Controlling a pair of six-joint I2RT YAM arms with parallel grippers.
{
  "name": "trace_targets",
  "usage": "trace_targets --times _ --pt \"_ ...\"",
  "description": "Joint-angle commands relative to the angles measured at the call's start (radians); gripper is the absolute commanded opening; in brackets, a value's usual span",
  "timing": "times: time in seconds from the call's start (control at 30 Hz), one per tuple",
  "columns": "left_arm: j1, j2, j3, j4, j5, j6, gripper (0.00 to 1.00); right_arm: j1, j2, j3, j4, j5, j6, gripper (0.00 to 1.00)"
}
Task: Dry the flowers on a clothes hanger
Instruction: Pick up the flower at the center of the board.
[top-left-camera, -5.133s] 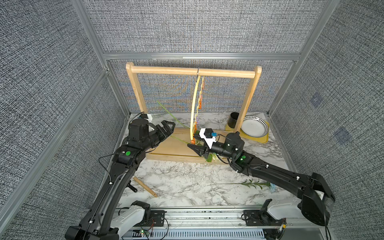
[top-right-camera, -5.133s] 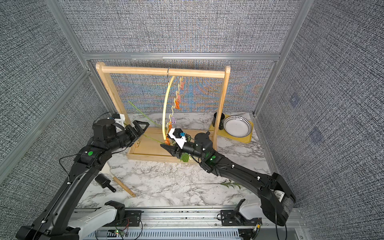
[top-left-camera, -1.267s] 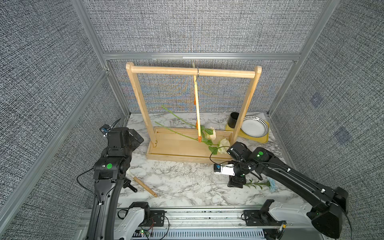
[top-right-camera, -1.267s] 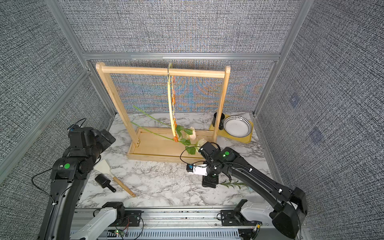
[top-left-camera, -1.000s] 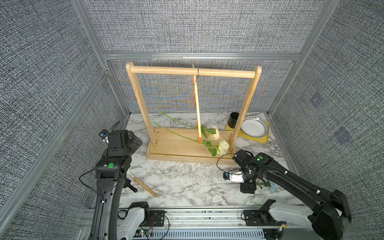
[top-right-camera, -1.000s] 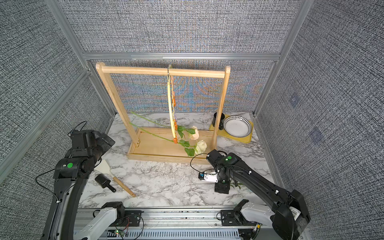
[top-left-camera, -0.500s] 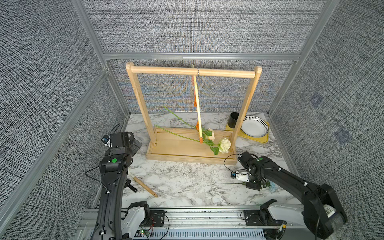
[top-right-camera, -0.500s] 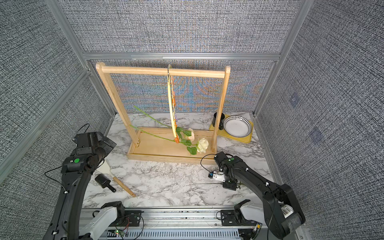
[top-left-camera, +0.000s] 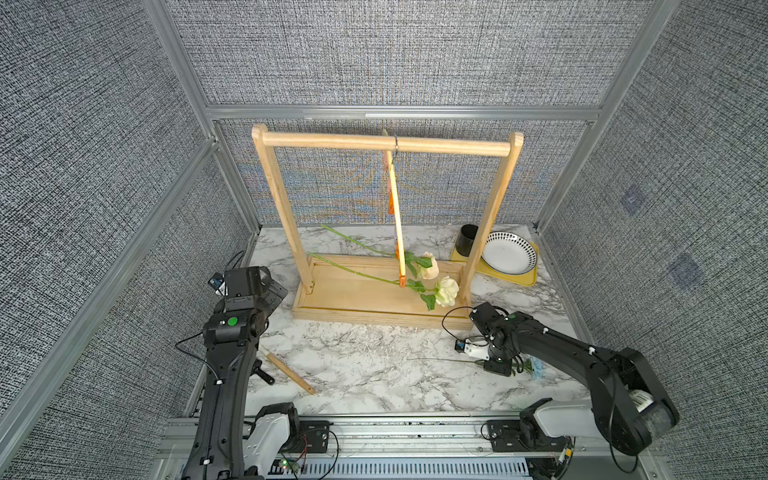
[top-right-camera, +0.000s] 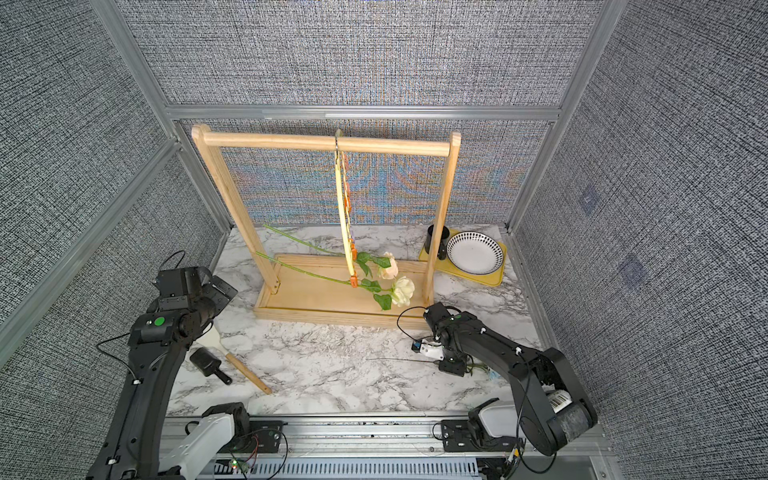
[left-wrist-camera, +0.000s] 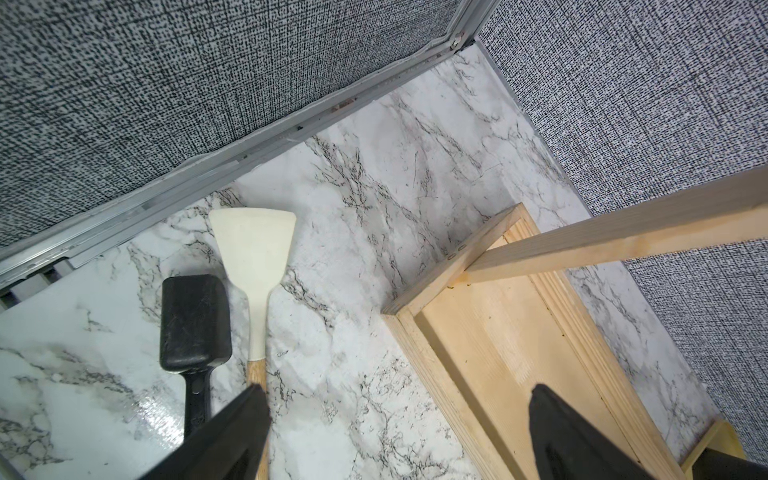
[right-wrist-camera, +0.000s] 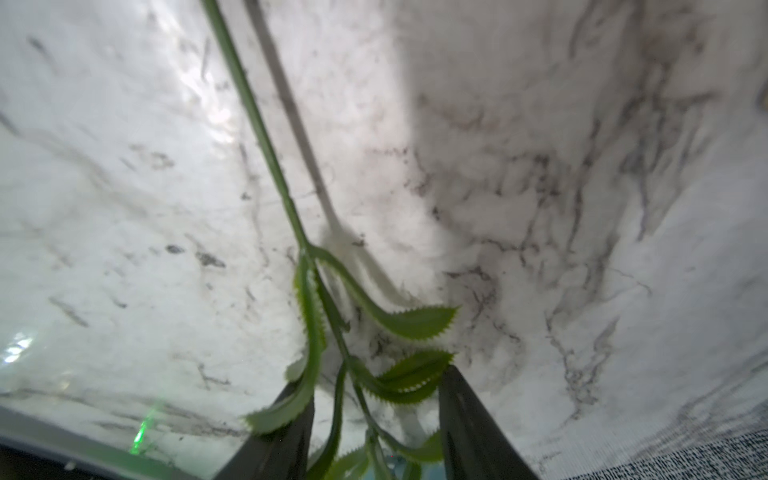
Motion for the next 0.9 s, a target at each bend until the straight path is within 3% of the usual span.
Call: trace_targets --times 0.0,0.13,0.3,0.5,0.73,0.87 --pt "-0.004 0.001 0.006 0.014 -0.02 0.018 1.0 0.013 -0.009 -0.017 0.028 -0.038 -0.018 0.51" --pt "-0.005 -0.002 -0.001 0.013 -0.021 0.017 1.0 0.019 -0.013 -0.019 0.032 -0.041 -0.023 0.46" --pt "-0.005 -0.006 -0.015 0.014 -0.013 0.015 1.0 0.027 -0.036 -0.014 0.016 -0.05 -0.015 0.24" --pt "-0.005 -0.01 -0.027 0.012 0.019 0.005 1.0 0.071 -0.109 -0.007 -0.039 -0.097 0.0 0.18" --pt "-0.005 -0.037 0.061 -0.012 0.219 0.026 1.0 0.16 -0.239 0.144 -0.125 -0.414 0.027 0.17" --pt "-0.005 -0.051 0.171 0.009 0.393 0.134 1.0 0.229 -0.308 0.221 0.017 -0.586 0.069 0.18"
